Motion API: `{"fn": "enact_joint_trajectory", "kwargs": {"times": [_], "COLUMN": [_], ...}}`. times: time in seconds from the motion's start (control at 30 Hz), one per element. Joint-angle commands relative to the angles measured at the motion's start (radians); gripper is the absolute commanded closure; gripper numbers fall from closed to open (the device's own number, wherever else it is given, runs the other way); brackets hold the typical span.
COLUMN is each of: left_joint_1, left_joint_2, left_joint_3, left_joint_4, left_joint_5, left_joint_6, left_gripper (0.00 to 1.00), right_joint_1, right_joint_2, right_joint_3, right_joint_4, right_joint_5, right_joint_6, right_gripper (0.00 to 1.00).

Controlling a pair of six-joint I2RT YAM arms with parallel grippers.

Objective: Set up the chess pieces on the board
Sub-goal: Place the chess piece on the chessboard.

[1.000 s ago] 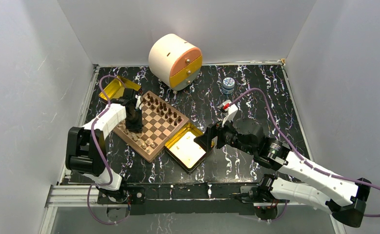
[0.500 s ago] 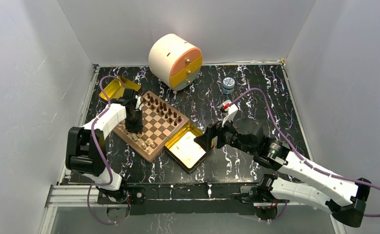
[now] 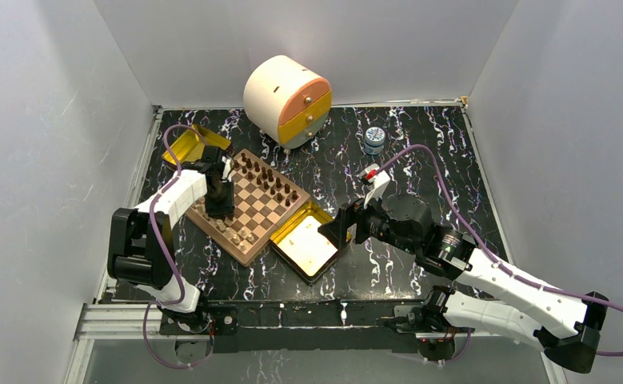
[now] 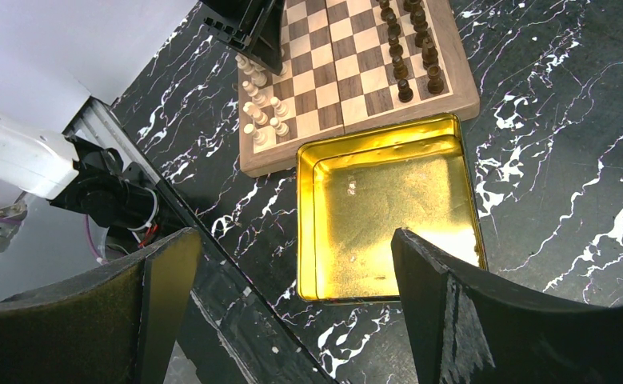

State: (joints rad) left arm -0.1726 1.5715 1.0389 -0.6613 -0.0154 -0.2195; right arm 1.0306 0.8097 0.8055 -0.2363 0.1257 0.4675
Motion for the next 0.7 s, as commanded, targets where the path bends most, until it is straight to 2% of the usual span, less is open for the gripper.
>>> {"fn": "enact_joint_trajectory", "kwargs": {"times": [0.0, 0.67], "left_joint_1": [-0.004, -0.003], "left_joint_2": [-0.018, 0.025], "left_joint_3": [0.038, 0.072], "left_joint_4": [-0.028, 0.005], "left_joint_5": [0.004, 0.044], "left_joint_6": [0.006, 0.01], "left_gripper": [0.75, 0.77], "right_joint_1": [0.003, 0.003], "right_joint_2": [-0.005, -0.013], "right_joint_3": [0.009, 0.017], "right_joint_4": [0.05, 0.038], "right_joint_5": [0.012, 0.022], "right_joint_6": [-0.01, -0.021], "right_gripper": [0.01, 0.01]}}
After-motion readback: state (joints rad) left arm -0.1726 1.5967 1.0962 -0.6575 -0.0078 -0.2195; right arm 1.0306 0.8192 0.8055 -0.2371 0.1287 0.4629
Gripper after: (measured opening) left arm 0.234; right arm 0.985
